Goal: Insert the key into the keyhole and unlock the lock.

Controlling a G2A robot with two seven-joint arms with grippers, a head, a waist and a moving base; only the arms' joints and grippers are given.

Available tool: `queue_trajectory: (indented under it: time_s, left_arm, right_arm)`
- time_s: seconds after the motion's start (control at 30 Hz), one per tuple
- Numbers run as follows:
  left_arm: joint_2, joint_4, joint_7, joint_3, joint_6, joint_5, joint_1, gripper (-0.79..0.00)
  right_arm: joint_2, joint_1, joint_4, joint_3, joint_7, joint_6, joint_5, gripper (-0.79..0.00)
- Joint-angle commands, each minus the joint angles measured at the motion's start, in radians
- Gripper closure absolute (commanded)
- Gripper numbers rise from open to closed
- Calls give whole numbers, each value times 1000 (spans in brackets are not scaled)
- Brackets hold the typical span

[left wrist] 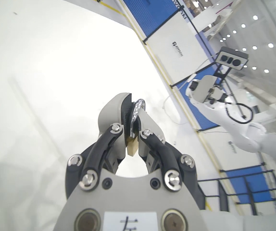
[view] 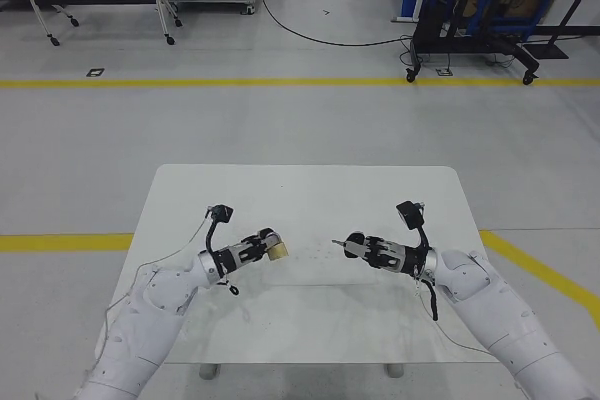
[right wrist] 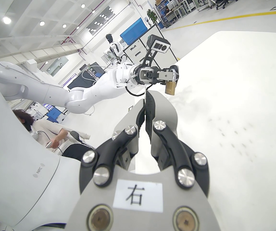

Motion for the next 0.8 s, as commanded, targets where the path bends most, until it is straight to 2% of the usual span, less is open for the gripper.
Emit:
queue_trajectory:
  time_s: [0.0, 0.1, 0.33, 0.37, 0.43, 0.5, 0.7, 0.77]
  left_arm:
    - [-3, 15, -56, 20, -7, -44, -29, 0]
    - [-3, 20, -70, 32, -42, -15, -50, 0]
    - [-3, 20, -70, 32, -42, -15, -50, 0]
    - [-6, 18, -70, 40, -34, -59, -38, 0]
    - [-10, 36, -93, 48, 29, -150, -39, 0]
    - [-20, 70, -162, 63, 105, -338, -52, 0]
    - [-51, 255, -299, 84, 281, -702, -160, 0]
    - [-63, 315, -337, 101, 331, -759, -198, 0]
  right_arm:
    - [0, 0, 0, 0, 0, 0, 0, 0]
    - [0, 0, 0, 0, 0, 0, 0, 0]
    - [0, 0, 0, 0, 0, 0, 0, 0]
    - [-1, -2, -5, 1, -10, 10, -2, 0]
    - [-3, -9, -20, 5, -42, 16, -6, 0]
    - [-5, -11, -22, 13, -71, 4, -9, 0]
    - [-5, -27, -40, 30, -103, 0, -8, 0]
    - [-4, -35, -42, 42, -116, 0, -15, 0]
